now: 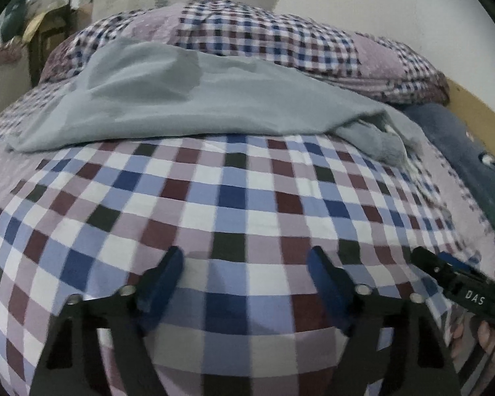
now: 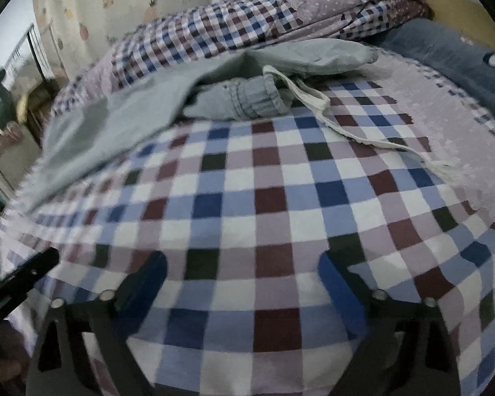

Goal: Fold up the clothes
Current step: 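Move the right tool to the elastic cuff and close on it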

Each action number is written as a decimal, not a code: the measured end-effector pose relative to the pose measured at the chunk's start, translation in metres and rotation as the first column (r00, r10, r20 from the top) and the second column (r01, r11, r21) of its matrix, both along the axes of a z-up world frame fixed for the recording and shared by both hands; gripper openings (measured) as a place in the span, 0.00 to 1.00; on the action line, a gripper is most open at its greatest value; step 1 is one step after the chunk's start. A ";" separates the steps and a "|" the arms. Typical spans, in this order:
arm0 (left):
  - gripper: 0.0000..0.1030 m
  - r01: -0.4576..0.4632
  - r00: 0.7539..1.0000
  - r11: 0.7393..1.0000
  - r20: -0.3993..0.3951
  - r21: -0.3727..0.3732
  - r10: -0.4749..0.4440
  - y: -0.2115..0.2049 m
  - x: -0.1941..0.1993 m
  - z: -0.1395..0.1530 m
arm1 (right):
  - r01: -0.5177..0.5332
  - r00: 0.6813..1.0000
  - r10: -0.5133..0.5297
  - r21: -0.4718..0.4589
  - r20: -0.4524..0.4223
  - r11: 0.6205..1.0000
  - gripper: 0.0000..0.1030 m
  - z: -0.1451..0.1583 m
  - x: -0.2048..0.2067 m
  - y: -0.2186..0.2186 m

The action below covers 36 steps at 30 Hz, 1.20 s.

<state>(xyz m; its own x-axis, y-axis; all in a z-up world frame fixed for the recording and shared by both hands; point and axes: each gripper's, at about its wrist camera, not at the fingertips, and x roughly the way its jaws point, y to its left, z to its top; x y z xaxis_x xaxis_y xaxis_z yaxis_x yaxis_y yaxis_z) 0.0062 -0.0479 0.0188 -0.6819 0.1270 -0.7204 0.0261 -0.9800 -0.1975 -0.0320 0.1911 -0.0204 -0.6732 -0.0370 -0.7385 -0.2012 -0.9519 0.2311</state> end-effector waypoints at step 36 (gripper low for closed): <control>0.74 -0.110 0.994 0.972 0.042 0.207 0.104 -0.082 -0.031 0.010 | -0.124 0.992 0.126 0.303 0.015 0.945 0.70 -0.006 -0.174 0.017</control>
